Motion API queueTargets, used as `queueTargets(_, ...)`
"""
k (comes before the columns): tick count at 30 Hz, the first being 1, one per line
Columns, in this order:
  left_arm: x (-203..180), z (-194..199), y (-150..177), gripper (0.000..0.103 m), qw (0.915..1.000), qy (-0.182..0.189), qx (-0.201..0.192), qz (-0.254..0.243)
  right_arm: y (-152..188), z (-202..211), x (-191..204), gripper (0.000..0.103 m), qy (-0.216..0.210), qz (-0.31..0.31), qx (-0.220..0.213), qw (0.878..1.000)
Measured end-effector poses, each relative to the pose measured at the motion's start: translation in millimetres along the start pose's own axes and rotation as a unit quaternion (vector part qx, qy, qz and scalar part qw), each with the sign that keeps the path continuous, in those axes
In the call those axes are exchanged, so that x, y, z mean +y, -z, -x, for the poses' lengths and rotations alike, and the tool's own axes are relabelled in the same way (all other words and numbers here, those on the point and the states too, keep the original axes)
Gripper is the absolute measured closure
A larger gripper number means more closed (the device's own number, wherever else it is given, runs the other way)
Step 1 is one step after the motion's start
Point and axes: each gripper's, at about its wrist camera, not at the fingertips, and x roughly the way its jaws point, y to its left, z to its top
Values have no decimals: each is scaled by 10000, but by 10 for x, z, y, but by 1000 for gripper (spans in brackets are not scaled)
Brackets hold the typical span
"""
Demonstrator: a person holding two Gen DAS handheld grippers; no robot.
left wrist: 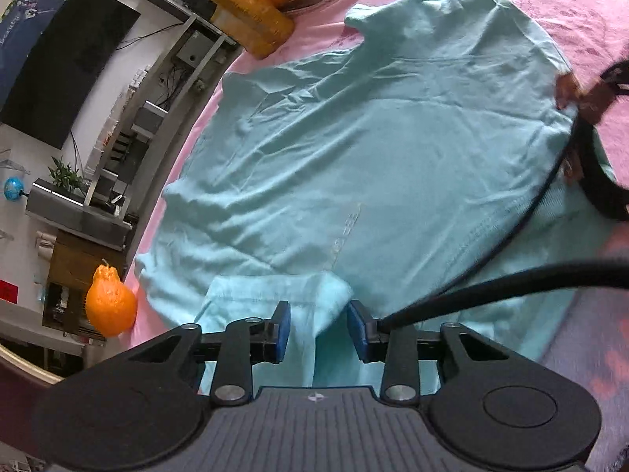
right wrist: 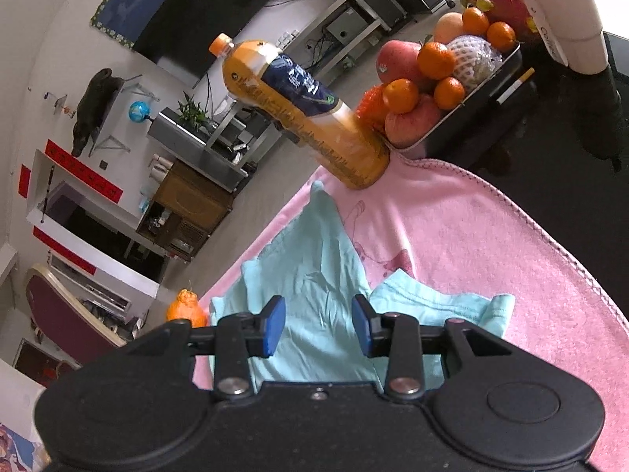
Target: Fold clothes
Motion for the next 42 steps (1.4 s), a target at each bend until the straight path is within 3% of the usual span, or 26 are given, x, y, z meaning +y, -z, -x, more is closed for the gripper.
queueTargets(1,25,-2,-14,95,9999,41,-30,131,3,-14,-1,67,16,2,15,10000)
queueTargets(5,332,97,33,97,9918,-135,-93,1270,22,-67,-23,67,117,-29,85,9999)
queueTargets(7,628,181,213,98,9764,-471,-23,2107,33,-81,-36,67,136,-72,128,9998)
queueTargets(8,809,224,361,98,9628,-620,49,2629,40,-87,-40,67,137,-94,143,9998)
queueTargets(9,982,261,529,98,9453,-766,141,3167,49,-88,-41,67,136,-106,152,9997)
queueTargets(10,1135,282,749,98,9219,-912,282,3754,59,-91,-41,67,137,-117,163,9997)
queueTargets(14,1523,209,1616,100,8040,-1367,1109,5680,107,-139,-38,67,145,-178,246,9994)
queueTargets(16,1557,74,1890,100,7543,-1526,1684,6159,137,-197,-49,67,133,-275,345,9989)
queueTargets(17,1555,-2,1960,100,7427,-1611,1929,6207,151,-230,-61,67,137,-340,399,9985)
queueTargets(19,1546,-138,2044,99,7300,-1522,2242,6274,174,-279,-90,67,187,-435,478,9977)
queueTargets(21,1530,-183,2059,98,7282,-1562,2393,6230,193,-317,-121,66,262,-509,539,9969)
queueTargets(24,1509,-88,1999,92,7379,-1836,2431,6022,194,-262,-163,66,401,-500,455,9969)
queueTargets(26,1487,30,1955,91,7411,-2212,2412,5862,158,-137,-220,64,362,-531,292,9975)
queueTargets(28,1456,195,1824,91,7559,-2384,2095,5726,111,29,-303,59,283,-596,73,9978)
queueTargets(30,1398,331,1674,91,7797,-2006,1480,5744,72,168,-403,57,314,-685,-99,9971)
queueTargets(33,1271,350,1441,81,8142,-883,839,5677,30,255,-585,57,541,-883,-161,9945)
queueTargets(35,1154,228,1310,80,8255,-230,858,5574,20,208,-656,58,782,-942,-76,9924)
queueTargets(37,1014,75,1201,80,8349,178,1054,5400,15,128,-703,63,1064,-959,43,9897)
queueTargets(38,959,15,1172,80,8380,274,1138,5329,10,80,-720,71,1218,-942,102,9880)
queueTargets(42,894,-52,1146,80,8447,333,1217,5202,-29,-203,-730,71,1813,-651,326,9807)
